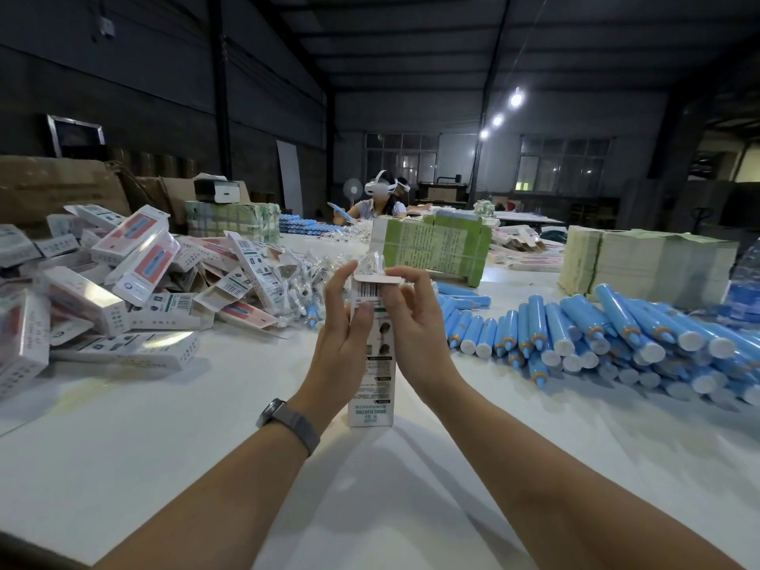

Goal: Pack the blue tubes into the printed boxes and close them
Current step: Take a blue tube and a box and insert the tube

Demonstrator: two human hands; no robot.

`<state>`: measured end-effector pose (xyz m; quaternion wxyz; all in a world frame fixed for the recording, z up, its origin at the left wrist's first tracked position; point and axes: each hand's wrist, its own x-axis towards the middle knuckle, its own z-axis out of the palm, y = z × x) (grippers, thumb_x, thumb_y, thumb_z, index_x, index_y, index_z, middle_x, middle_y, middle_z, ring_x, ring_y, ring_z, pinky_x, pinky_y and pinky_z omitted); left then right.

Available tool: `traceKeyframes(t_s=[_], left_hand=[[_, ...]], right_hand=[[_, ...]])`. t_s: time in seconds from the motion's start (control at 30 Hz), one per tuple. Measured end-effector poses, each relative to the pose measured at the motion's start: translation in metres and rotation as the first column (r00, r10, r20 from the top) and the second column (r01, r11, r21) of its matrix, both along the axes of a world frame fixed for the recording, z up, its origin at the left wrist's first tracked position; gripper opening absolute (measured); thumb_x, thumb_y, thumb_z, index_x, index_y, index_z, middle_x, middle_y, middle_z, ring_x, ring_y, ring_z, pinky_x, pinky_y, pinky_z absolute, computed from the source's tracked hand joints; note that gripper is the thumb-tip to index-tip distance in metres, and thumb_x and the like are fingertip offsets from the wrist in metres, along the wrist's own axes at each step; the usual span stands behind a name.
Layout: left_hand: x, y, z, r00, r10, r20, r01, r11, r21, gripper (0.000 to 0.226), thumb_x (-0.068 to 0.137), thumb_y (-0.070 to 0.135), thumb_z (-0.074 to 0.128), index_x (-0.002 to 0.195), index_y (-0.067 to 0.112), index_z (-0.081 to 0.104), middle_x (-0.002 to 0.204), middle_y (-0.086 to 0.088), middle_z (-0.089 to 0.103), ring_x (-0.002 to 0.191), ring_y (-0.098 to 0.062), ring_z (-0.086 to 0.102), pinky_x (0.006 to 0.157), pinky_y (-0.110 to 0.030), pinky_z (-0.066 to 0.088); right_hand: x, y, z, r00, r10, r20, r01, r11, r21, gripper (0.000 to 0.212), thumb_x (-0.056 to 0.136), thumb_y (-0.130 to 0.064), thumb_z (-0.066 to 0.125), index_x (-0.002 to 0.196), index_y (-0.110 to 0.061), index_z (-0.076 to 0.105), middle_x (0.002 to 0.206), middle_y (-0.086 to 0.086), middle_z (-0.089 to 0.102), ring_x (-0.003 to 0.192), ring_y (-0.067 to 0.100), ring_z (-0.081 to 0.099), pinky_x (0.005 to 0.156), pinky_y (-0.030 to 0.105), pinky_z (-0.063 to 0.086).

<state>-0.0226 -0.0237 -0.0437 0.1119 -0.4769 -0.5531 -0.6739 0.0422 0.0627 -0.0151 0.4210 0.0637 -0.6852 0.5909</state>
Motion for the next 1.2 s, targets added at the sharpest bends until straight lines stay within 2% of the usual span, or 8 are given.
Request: traceKeyframes(t_s=[0.23,0.4,0.6,0.7,0.77,0.87,1.0,1.2], left_hand=[[-0.001,-0.003,0.003,0.997,-0.048,0.067,0.046,0.998,0.031,0.035,0.1,0.032,0.045,0.125,0.056,0.041,0.097,0.008,0.069,0.091,-0.037,0.068,0.079,-0.054,0.058],[0.0,-0.005,0.005,0.996,-0.058,0.07,0.055,0.997,0.045,0.037,0.097,0.028,0.046,0.12,0.058,0.044,0.118,0.003,0.06,0.089,-0.02,0.071,0.076,-0.044,0.061],[0.007,-0.008,0.011,0.999,-0.035,0.036,0.033,0.999,0.043,0.045,0.093,0.024,0.044,0.111,0.065,0.045,0.131,0.006,0.051,0.097,-0.019,0.068,0.075,-0.031,0.059],[0.01,-0.007,0.013,1.0,0.001,0.028,-0.002,0.998,0.055,0.045,0.094,0.022,0.042,0.111,0.063,0.046,0.133,-0.009,0.048,0.107,-0.031,0.063,0.084,-0.044,0.059],[0.011,-0.008,0.013,1.0,0.018,0.024,-0.019,0.998,0.063,0.045,0.095,0.021,0.042,0.111,0.063,0.046,0.131,0.008,0.05,0.113,-0.029,0.061,0.087,-0.049,0.057],[0.011,-0.008,0.013,1.0,-0.018,0.011,0.017,0.996,0.087,0.044,0.098,0.018,0.042,0.111,0.06,0.046,0.11,0.034,0.056,0.1,-0.011,0.067,0.076,-0.031,0.057],[0.009,-0.002,0.013,0.994,-0.069,0.084,0.055,0.986,0.156,0.025,0.1,0.022,0.042,0.109,0.044,0.049,0.096,0.012,0.064,0.083,-0.011,0.068,0.065,-0.027,0.055],[0.014,-0.003,0.017,0.994,0.031,0.103,-0.046,0.989,0.143,0.014,0.1,0.046,0.037,0.098,0.05,0.05,0.092,0.016,0.065,0.084,-0.014,0.068,0.068,-0.039,0.059]], right_hand=[[0.005,0.001,0.001,0.998,0.065,0.013,-0.065,0.998,-0.001,0.015,0.095,-0.023,0.051,0.107,-0.031,0.056,0.101,0.022,0.062,0.086,0.033,0.068,0.073,0.036,0.058],[0.005,-0.002,0.01,0.999,-0.025,0.035,0.023,0.999,0.038,0.008,0.09,-0.039,0.052,0.088,-0.032,0.054,0.08,-0.013,0.059,0.079,0.009,0.06,0.072,0.028,0.051],[0.0,-0.006,0.024,0.997,-0.082,-0.005,0.082,0.994,0.071,0.008,0.089,-0.018,0.054,0.083,-0.016,0.057,0.083,0.0,0.061,0.077,0.01,0.058,0.072,0.029,0.05],[-0.001,-0.01,0.017,0.999,-0.049,-0.012,0.05,0.998,0.043,0.011,0.098,-0.011,0.052,0.094,-0.007,0.062,0.08,0.0,0.062,0.068,0.004,0.06,0.061,0.018,0.049],[0.0,-0.01,0.014,0.999,-0.038,-0.01,0.038,0.999,0.03,0.013,0.101,-0.01,0.05,0.099,-0.004,0.062,0.075,-0.003,0.063,0.064,0.003,0.062,0.055,0.017,0.049],[0.002,-0.012,0.014,0.998,-0.055,-0.005,0.055,0.997,0.058,0.012,0.102,-0.013,0.05,0.1,-0.007,0.061,0.076,0.0,0.066,0.067,0.015,0.065,0.056,0.031,0.054],[0.001,-0.015,0.012,0.995,-0.1,-0.019,0.101,0.991,0.082,0.01,0.098,-0.019,0.052,0.097,-0.014,0.06,0.091,0.02,0.067,0.085,0.041,0.065,0.076,0.058,0.054],[-0.001,-0.013,0.012,0.985,-0.169,-0.012,0.17,0.979,0.114,0.008,0.1,-0.013,0.054,0.095,-0.011,0.059,0.086,0.012,0.064,0.08,0.032,0.061,0.075,0.052,0.053]])
